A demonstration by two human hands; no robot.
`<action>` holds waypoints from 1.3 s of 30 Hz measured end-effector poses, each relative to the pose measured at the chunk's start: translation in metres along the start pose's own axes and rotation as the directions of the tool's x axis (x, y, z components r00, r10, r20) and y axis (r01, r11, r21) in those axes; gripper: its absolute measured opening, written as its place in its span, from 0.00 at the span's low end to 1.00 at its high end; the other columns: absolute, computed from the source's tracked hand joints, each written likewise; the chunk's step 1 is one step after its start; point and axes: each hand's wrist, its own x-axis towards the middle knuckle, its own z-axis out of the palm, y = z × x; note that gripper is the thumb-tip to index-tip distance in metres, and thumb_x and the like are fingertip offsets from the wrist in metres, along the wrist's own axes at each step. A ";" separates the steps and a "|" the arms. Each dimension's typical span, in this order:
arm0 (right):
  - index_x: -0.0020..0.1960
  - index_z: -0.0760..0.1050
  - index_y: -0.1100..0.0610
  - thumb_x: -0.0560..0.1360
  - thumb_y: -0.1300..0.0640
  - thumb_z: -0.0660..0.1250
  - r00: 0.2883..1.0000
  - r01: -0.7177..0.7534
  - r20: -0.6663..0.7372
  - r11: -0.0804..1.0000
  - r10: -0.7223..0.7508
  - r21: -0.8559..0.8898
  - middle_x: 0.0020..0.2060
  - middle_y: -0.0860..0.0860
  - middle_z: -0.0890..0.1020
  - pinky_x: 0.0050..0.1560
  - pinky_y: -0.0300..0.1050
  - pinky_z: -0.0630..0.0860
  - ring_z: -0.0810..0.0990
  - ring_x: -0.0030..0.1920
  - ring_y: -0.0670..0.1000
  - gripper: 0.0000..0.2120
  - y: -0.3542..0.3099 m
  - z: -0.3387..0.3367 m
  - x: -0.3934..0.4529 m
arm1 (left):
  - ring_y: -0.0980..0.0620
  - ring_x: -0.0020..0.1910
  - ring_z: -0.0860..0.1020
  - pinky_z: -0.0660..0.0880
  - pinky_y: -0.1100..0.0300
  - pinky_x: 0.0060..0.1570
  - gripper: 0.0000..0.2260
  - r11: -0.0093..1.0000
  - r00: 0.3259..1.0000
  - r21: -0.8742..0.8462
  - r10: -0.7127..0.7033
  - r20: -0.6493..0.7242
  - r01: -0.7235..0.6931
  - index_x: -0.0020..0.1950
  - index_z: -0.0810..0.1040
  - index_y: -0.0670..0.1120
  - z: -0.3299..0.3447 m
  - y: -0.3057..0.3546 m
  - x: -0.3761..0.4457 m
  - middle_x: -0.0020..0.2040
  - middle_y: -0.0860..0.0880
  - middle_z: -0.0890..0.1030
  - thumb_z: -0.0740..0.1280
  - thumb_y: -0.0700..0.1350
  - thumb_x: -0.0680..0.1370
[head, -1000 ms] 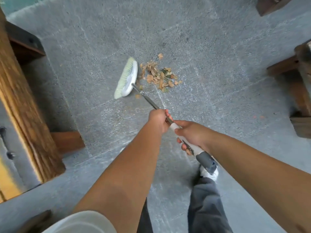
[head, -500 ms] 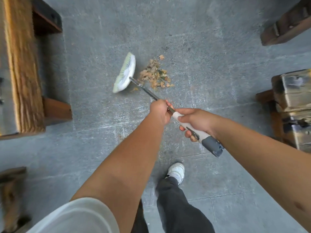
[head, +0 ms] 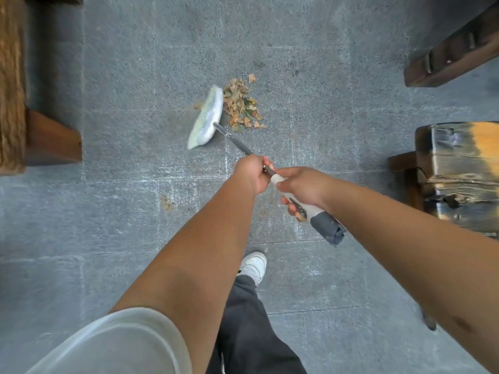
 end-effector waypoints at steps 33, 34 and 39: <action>0.61 0.69 0.40 0.79 0.61 0.60 0.971 0.096 0.234 0.979 -0.052 -0.181 0.33 0.56 0.74 0.21 0.39 0.69 0.72 0.20 0.50 0.18 0.035 0.001 -0.023 | 0.55 0.23 0.65 0.66 0.64 0.22 0.07 0.924 0.983 -0.352 0.102 -0.155 -0.151 0.43 0.67 0.41 -0.041 -0.046 -0.052 0.29 0.49 0.66 0.54 0.34 0.79; 0.63 0.69 0.41 0.79 0.60 0.60 0.962 0.094 0.271 0.969 -0.030 -0.228 0.33 0.56 0.74 0.21 0.39 0.69 0.72 0.21 0.50 0.19 0.034 0.007 -0.020 | 0.55 0.23 0.65 0.66 0.64 0.22 0.07 0.908 0.976 -0.386 0.094 -0.197 -0.165 0.43 0.67 0.41 -0.052 -0.049 -0.055 0.29 0.48 0.66 0.54 0.34 0.79; 0.71 0.66 0.46 0.79 0.61 0.58 0.919 0.175 0.388 0.807 0.072 -0.564 0.32 0.56 0.74 0.21 0.39 0.70 0.72 0.23 0.50 0.22 0.041 0.026 -0.002 | 0.56 0.22 0.66 0.67 0.65 0.21 0.08 0.823 0.958 -0.547 -0.009 -0.288 -0.157 0.44 0.69 0.40 -0.091 -0.085 -0.050 0.30 0.48 0.68 0.53 0.35 0.80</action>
